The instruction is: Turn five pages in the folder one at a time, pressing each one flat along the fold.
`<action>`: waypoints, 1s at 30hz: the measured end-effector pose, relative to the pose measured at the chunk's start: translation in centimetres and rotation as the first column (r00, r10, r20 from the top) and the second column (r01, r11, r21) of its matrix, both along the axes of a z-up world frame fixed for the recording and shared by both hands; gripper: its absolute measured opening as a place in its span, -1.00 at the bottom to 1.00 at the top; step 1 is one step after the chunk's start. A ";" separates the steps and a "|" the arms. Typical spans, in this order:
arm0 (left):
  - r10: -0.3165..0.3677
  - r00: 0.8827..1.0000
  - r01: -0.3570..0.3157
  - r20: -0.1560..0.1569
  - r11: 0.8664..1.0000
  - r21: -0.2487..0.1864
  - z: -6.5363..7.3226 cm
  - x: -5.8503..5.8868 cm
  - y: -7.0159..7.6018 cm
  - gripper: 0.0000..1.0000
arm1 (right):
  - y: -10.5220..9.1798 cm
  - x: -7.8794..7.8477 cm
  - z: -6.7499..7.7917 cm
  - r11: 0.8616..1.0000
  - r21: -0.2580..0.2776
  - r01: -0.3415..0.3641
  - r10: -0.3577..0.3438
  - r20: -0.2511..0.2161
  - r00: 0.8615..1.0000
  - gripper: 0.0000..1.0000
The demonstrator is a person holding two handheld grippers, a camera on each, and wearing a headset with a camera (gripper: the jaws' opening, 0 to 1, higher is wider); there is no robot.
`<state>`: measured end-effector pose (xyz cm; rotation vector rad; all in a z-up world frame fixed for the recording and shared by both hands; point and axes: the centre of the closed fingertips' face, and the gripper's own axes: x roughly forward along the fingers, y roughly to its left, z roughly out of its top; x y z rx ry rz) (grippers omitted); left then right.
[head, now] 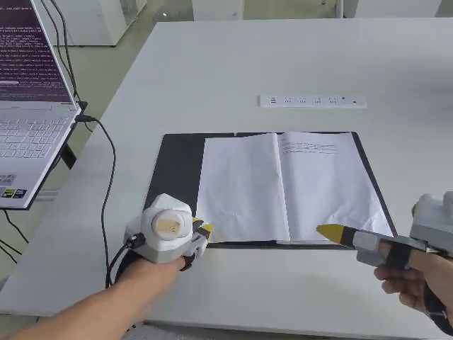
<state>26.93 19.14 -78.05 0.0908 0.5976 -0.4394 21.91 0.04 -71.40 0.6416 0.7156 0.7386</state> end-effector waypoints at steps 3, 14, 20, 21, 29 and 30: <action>0.004 1.000 -0.004 0.007 1.000 -0.005 1.2 -0.5 0.2 -0.79 | -1.9 -0.3 0.1 0.995 -0.095 0.031 -0.027 0.045 0.999 -0.99; 0.081 0.995 -0.078 0.063 0.995 -0.058 6.3 -2.3 1.5 -0.64 | -8.6 -0.6 1.6 0.914 -0.348 0.209 -0.133 0.231 0.964 -0.64; 0.086 0.994 -0.081 0.061 0.993 -0.082 8.1 -3.7 1.7 -0.36 | -10.6 -0.4 2.5 0.891 -0.354 0.283 -0.196 0.260 0.945 -0.33; 0.085 0.995 -0.081 0.060 0.994 -0.080 8.2 -3.9 1.8 -0.32 | -10.8 -0.4 2.6 0.891 -0.352 0.286 -0.199 0.263 0.944 -0.27; 0.077 0.996 -0.074 0.039 0.995 -0.073 8.8 -5.7 2.7 0.01 | -11.1 -0.7 3.2 0.888 -0.349 0.299 -0.206 0.280 0.938 -0.07; 0.076 0.996 -0.073 0.039 0.995 -0.072 8.9 -6.0 2.8 0.05 | -11.0 -0.8 3.2 0.889 -0.347 0.299 -0.207 0.278 0.938 -0.05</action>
